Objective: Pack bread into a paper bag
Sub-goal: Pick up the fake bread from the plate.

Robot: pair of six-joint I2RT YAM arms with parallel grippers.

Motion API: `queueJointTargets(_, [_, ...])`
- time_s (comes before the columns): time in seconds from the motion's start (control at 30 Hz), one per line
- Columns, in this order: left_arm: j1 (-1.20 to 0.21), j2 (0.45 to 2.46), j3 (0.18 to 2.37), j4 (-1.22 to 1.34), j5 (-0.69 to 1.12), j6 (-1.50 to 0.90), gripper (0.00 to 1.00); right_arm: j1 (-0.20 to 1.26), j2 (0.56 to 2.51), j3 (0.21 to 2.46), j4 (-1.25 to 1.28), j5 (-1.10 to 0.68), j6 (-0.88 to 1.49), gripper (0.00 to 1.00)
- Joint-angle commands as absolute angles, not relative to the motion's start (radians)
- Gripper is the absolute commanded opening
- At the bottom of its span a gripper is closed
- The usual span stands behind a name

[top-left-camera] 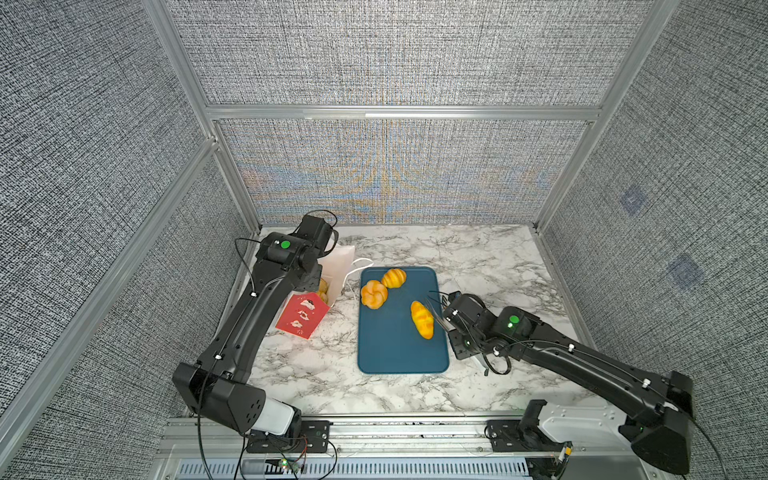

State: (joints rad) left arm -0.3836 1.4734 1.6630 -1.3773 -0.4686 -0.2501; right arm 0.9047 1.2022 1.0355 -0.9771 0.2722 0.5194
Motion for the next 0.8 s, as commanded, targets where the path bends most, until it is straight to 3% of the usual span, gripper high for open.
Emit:
queueJointTargets(0.0, [-0.383, 1.478, 1.669, -1.357, -0.466, -0.245, 0.02, 0.916, 1.209, 1.024, -0.936, 0.253, 0.542, 0.47])
queueJointTargets(0.77, [-0.384, 1.476, 1.663, -1.355, -0.476, -0.244, 0.02, 0.956, 1.252, 0.984, -0.883, 0.220, 0.565, 0.53])
